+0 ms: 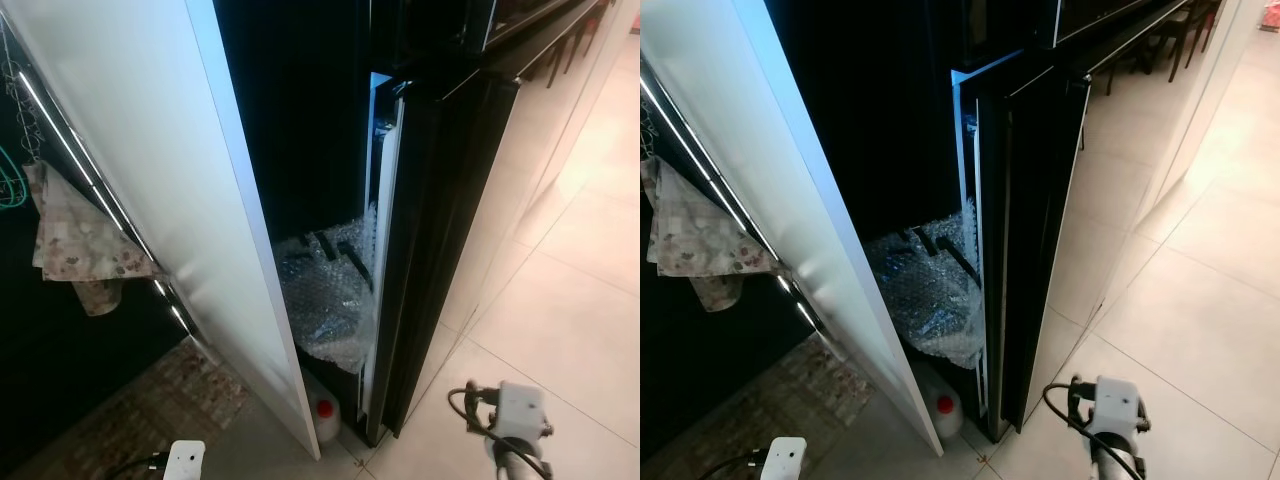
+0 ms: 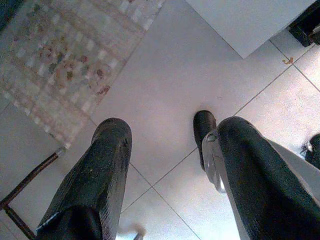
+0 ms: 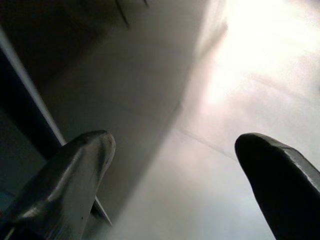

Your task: Restocking fridge

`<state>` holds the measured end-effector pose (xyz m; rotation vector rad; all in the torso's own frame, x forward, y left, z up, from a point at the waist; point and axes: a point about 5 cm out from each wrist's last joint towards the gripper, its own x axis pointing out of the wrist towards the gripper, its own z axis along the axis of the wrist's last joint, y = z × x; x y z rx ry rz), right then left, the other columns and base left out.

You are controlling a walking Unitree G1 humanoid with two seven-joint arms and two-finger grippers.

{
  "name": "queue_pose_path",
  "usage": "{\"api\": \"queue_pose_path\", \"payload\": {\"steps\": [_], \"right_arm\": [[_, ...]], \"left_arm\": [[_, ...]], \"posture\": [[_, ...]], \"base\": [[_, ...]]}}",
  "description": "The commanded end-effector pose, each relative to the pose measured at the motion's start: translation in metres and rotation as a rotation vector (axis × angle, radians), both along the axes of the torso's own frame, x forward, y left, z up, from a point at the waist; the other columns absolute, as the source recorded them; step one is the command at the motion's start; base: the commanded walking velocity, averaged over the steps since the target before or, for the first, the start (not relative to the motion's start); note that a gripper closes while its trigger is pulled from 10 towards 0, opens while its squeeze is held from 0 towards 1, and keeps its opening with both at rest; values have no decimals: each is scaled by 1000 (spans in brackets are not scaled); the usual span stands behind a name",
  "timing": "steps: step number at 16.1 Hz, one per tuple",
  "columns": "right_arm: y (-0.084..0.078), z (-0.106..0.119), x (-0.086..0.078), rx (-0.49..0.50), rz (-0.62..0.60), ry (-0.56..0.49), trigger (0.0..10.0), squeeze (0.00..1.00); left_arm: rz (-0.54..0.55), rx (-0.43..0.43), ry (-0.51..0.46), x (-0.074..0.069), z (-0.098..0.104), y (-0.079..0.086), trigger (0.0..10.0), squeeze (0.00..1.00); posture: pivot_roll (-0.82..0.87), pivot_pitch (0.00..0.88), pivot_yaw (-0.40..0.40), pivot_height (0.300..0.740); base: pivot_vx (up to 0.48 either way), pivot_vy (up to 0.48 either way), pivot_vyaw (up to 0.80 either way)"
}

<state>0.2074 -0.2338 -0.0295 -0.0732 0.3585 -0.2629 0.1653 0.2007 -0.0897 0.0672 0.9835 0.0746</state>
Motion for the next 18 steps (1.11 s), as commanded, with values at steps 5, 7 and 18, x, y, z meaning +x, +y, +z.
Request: {"api": "queue_pose_path", "payload": {"steps": [5, 7, 18], "right_arm": [[15, 16, 3, 126, 295, -110, 10000, 0], [10, 31, 14, 112, 382, -154, 10000, 0], [19, 100, 56, 75, 724, -274, 10000, 0]], "left_arm": [[-9, 22, 1, -1, 0, 2, 10000, 0], [-5, 25, -1, 0, 1, 4, 10000, 0], [-1, 32, -3, 0, 1, 7, 10000, 0]], "posture": [[-101, 0, 85, 740], [-100, 0, 86, 740], [-100, 0, 96, 740]], "base": [[0, 0, 0], [0, 0, 0], [0, 0, 0]]}}
